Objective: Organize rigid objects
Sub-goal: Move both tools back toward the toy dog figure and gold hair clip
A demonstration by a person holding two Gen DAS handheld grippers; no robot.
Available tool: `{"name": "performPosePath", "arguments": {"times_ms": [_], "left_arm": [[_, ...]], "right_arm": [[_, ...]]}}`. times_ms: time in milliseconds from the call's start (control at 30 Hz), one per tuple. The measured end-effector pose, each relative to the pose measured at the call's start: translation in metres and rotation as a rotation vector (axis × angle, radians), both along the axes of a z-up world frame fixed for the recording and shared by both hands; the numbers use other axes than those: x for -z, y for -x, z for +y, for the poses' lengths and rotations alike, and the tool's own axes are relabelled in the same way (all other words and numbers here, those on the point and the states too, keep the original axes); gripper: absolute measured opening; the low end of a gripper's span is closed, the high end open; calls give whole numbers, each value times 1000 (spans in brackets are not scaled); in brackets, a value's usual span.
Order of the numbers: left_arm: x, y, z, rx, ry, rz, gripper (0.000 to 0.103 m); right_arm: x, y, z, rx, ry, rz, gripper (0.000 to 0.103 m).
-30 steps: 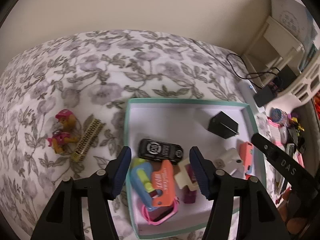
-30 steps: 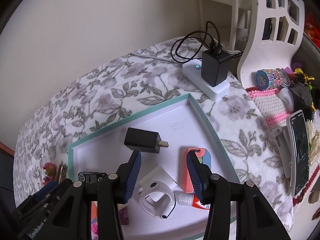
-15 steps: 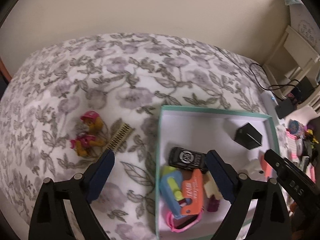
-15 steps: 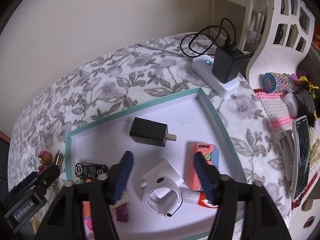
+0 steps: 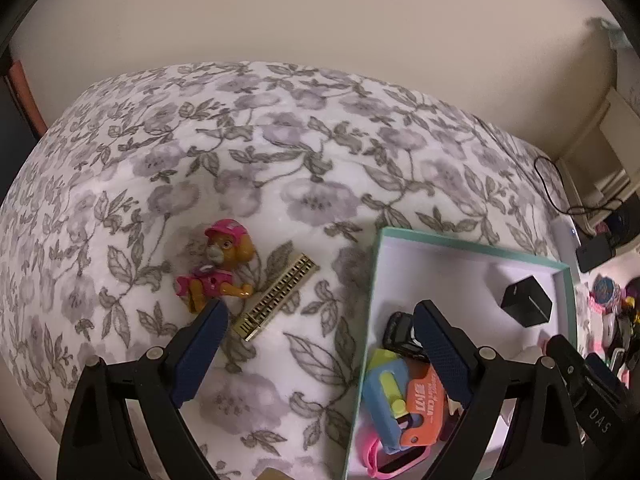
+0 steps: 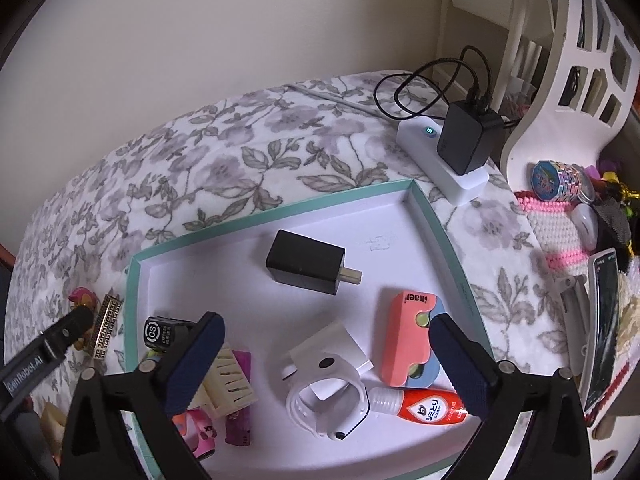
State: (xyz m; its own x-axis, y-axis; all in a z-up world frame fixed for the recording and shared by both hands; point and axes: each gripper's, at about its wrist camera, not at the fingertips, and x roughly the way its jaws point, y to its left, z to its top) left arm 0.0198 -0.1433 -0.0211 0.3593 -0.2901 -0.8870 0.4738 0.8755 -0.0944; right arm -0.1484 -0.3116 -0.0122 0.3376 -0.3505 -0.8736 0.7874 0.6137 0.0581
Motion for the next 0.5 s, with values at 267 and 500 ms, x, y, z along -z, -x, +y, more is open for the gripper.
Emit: {"name": "performPosePath", "arguments": {"times_ms": [267,500], "left_arm": [[-5,-15,17,-59,29,-15,94],[-15,-28,37,-114,52,-72,94]], "right_arm": [[-3,-3,3,-13,21,-24,103],[-6,-7,7,-25,7,-110,103]]}}
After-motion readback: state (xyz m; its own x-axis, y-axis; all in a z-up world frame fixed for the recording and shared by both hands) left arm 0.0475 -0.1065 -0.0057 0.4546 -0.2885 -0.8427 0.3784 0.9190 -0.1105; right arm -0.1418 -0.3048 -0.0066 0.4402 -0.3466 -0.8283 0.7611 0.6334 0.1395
